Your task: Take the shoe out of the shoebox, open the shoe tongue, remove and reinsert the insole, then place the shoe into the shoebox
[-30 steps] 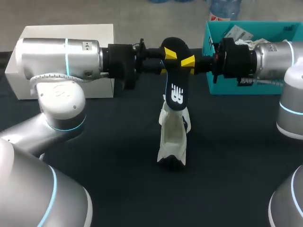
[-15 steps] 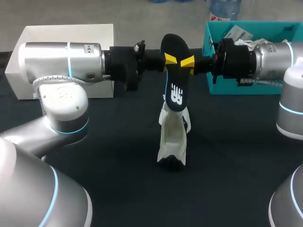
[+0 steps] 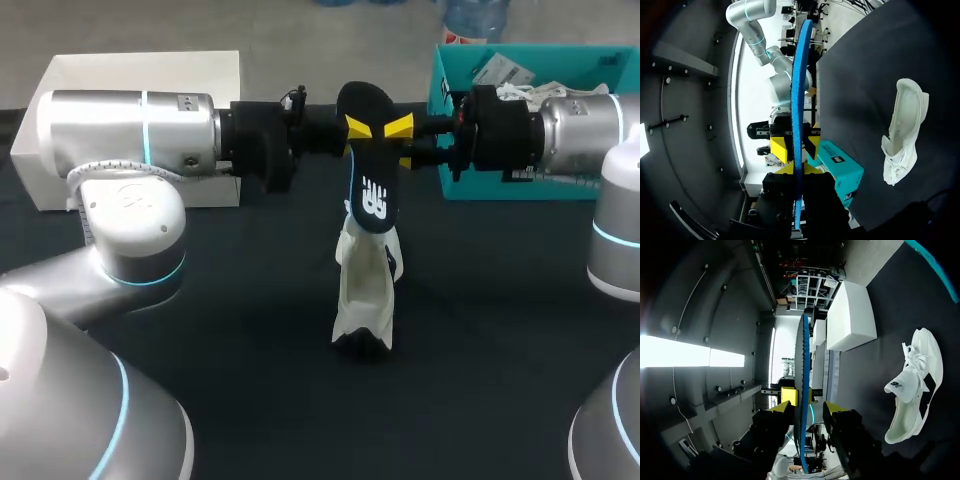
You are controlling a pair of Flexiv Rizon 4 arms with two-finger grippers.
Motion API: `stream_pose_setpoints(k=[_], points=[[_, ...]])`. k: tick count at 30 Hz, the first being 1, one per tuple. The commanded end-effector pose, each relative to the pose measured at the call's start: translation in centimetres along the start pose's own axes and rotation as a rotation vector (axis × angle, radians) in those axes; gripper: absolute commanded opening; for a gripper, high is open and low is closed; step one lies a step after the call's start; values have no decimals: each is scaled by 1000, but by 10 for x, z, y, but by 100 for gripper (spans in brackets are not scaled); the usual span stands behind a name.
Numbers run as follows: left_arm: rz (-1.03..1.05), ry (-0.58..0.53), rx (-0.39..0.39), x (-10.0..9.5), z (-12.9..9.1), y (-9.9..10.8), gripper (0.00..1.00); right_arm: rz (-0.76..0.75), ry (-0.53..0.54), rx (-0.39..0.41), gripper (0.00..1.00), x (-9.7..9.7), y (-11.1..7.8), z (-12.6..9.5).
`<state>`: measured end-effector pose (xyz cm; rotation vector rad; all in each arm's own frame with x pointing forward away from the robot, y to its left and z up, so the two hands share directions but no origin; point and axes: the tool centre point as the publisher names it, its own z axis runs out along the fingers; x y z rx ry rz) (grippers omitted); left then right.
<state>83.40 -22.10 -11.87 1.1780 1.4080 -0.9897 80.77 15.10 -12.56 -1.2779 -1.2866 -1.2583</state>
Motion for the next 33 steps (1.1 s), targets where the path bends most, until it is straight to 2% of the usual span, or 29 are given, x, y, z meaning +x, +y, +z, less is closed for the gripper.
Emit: stream_pose_setpoints(k=[1, 10, 19, 33], points=[[-22, 12, -14, 1, -6, -2, 0, 12, -28, -20, 100, 2, -11, -17], [-34, 27, -17, 3, -12, -3, 0, 27, -117, -31, 100, 1, -19, -46], [-47, 10, -9, -4, -14, -11, 0, 27, -117, -31, 100, 1, -19, -46], [-58, -22, -6, -8, -16, -12, 0, 27, -117, -31, 100, 1, -19, -46]])
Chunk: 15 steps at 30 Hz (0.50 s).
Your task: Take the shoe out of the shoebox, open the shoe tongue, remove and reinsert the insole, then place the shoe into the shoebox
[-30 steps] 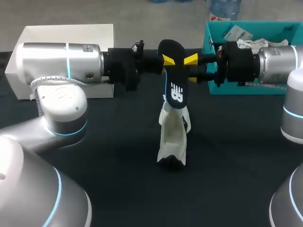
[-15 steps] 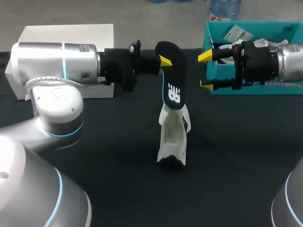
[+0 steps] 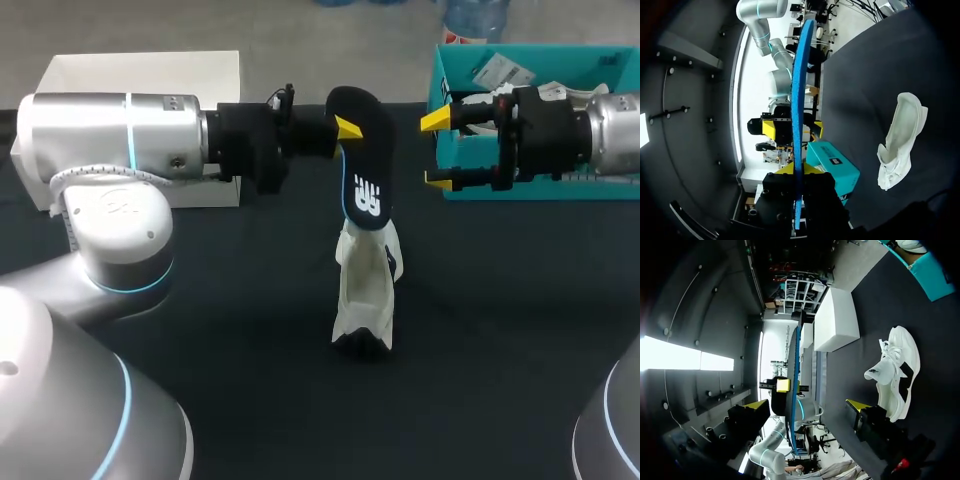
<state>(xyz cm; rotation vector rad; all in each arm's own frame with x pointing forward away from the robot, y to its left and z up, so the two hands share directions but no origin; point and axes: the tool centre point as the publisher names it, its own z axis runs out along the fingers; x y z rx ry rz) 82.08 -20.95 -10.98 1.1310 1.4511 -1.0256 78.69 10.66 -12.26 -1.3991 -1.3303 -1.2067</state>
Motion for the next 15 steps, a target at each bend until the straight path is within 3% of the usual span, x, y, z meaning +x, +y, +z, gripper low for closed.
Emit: stream_pose_setpoints(k=[1, 15], points=[[1, -21, 6, -1, -1, -2, 0, 1, -4, -1, 100, 1, -1, 0], [-13, -102, 37, -12, 1, -6, 0, 1, -4, -1, 100, 1, -1, 0]])
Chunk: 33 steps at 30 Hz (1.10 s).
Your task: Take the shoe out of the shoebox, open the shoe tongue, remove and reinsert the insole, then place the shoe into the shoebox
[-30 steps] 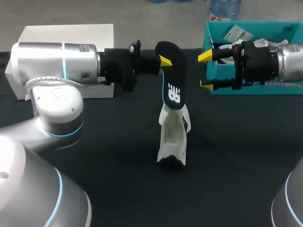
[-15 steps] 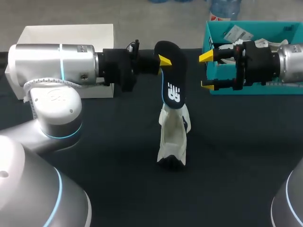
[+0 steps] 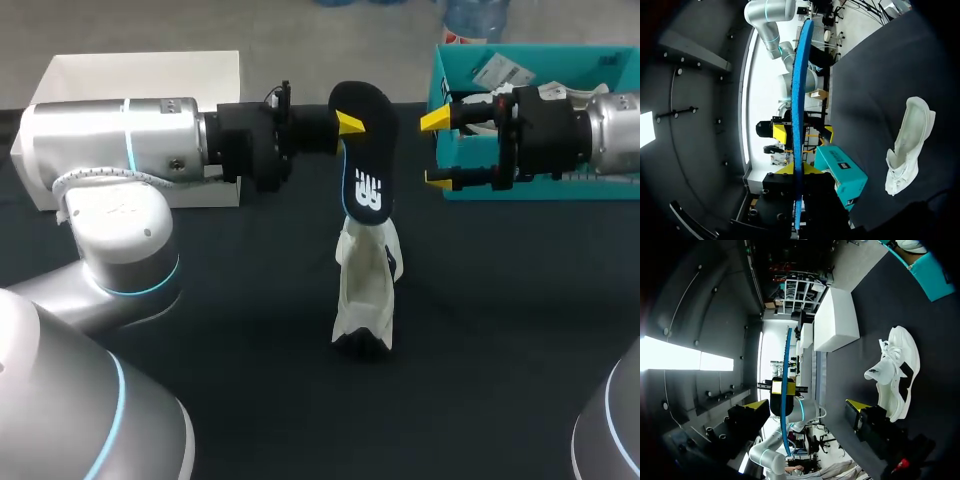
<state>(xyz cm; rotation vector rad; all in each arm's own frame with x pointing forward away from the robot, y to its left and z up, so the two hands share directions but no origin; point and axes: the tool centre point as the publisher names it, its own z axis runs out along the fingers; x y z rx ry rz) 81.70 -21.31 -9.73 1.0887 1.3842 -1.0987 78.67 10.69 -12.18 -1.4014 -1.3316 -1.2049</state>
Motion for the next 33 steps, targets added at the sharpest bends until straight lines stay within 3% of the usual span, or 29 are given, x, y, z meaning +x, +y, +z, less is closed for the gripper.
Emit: stream_pose_setpoints(k=[1, 19, 26, 33], points=[[1, -22, 6, -1, 0, -2, 0, 1, -2, -1, 100, 0, -1, 0], [25, -22, 11, -3, 0, -4, 0, 1, -2, -1, 100, 0, -1, 0], [-12, -6, 23, -3, -5, -12, 0, 17, -64, -61, 100, -9, -14, -16], [-94, 1, 44, 0, -7, -18, 0, 30, -136, -115, 100, -2, -33, -37]])
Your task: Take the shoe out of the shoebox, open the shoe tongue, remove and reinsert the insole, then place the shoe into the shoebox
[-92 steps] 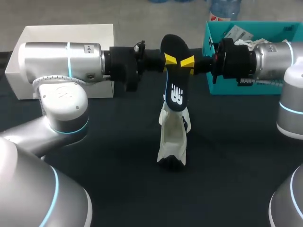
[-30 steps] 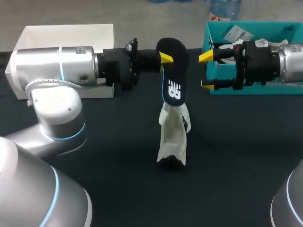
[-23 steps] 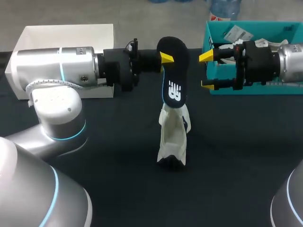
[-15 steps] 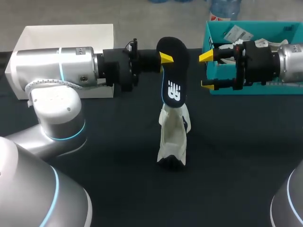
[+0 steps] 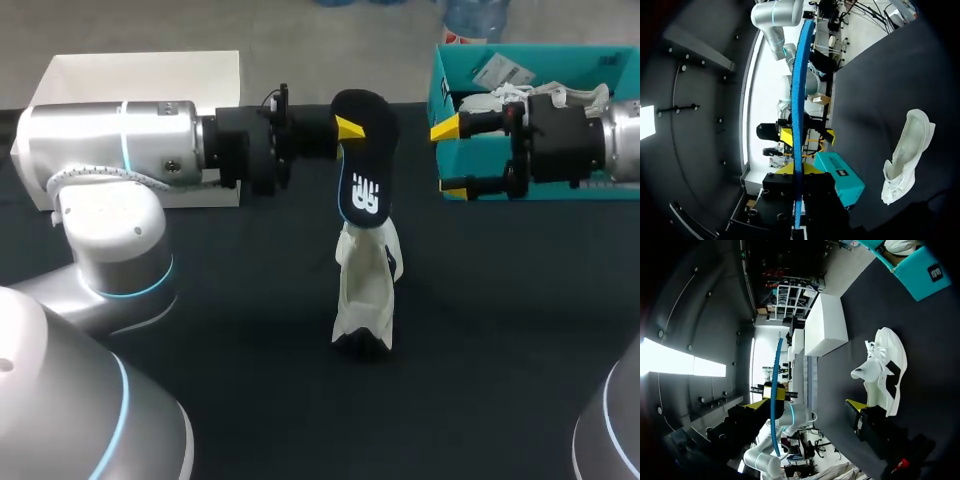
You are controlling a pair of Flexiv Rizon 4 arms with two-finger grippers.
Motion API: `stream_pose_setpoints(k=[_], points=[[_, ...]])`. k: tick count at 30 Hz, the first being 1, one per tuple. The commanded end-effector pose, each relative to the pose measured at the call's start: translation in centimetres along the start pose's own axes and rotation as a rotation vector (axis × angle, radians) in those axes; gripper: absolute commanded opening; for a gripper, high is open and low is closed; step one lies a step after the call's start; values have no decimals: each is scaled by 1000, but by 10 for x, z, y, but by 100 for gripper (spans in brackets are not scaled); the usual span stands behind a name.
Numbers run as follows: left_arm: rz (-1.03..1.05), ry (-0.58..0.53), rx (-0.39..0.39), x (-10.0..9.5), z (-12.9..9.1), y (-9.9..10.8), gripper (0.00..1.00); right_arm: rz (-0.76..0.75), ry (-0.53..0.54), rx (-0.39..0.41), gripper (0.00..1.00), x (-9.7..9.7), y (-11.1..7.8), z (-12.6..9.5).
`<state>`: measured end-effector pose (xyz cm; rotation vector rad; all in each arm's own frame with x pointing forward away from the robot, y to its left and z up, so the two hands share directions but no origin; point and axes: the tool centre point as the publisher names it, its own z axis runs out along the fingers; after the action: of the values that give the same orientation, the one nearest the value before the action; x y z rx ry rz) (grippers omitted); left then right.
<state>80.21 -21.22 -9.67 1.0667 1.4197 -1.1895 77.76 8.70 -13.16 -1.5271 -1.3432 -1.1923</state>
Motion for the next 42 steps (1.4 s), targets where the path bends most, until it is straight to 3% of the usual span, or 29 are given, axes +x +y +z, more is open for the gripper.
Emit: stream_pose_setpoints(k=[1, 13, 25, 42], points=[[-20, 8, 6, 1, -4, -5, 0, 13, -61, -54, 100, 10, -27, -25], [-198, 54, 34, 8, -5, -13, 0, 116, -198, -83, 100, 1, -59, -60], [-198, 54, 34, 8, -5, -13, 0, 203, -299, -127, 100, -5, -86, -85], [-198, 54, 34, 8, -5, -13, 0, 205, -302, -120, 100, -8, -85, -90]])
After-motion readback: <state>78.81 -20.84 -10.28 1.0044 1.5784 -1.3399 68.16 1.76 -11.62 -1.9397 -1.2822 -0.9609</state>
